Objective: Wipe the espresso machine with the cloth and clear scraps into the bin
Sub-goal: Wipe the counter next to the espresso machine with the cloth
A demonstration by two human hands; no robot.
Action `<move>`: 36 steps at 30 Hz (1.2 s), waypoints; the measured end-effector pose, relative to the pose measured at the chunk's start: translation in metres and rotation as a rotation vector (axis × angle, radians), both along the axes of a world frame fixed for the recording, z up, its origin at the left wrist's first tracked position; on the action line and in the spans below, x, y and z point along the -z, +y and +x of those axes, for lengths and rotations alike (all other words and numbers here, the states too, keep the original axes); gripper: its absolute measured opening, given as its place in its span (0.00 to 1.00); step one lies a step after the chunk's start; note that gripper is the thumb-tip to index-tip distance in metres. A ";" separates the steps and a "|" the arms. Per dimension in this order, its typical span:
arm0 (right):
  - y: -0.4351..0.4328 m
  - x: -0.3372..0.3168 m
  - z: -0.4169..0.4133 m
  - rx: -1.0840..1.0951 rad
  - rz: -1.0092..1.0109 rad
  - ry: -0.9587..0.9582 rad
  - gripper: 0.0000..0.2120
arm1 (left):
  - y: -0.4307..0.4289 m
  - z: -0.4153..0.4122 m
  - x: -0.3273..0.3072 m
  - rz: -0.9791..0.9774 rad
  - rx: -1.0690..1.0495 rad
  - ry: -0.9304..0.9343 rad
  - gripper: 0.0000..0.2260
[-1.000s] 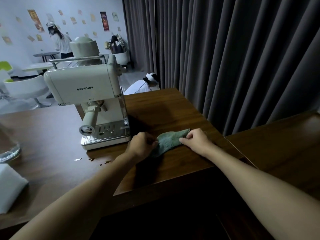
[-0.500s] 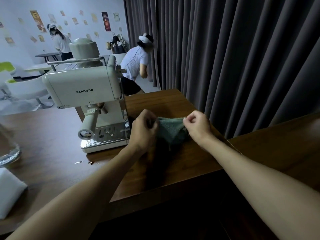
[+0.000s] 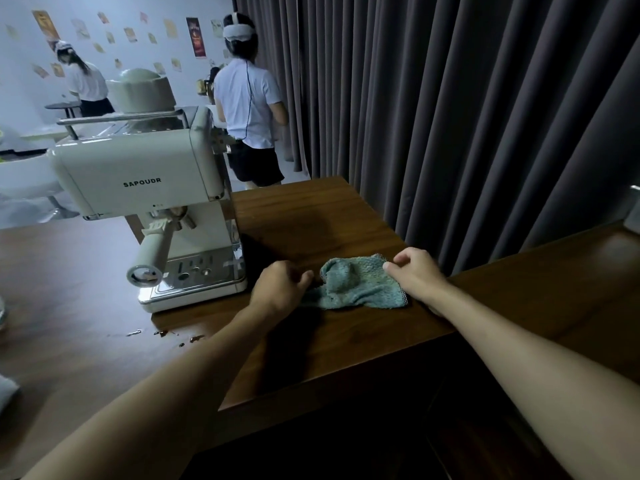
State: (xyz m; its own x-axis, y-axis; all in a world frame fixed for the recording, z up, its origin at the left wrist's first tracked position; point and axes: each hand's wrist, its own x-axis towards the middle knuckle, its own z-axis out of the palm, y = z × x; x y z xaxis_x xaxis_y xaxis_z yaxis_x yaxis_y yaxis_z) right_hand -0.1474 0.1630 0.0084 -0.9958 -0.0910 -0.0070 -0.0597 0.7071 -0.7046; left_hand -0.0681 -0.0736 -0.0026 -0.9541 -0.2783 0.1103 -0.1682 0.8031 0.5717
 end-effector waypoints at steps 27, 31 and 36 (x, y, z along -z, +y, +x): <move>0.015 -0.006 -0.008 -0.151 0.177 -0.139 0.06 | -0.009 -0.014 -0.003 0.075 -0.038 0.141 0.07; 0.004 -0.001 -0.006 -0.052 0.087 -0.013 0.10 | -0.014 -0.015 0.004 -0.005 -0.086 -0.021 0.17; -0.004 0.009 -0.009 -0.025 0.110 -0.043 0.04 | -0.010 -0.011 0.000 0.047 -0.080 0.026 0.10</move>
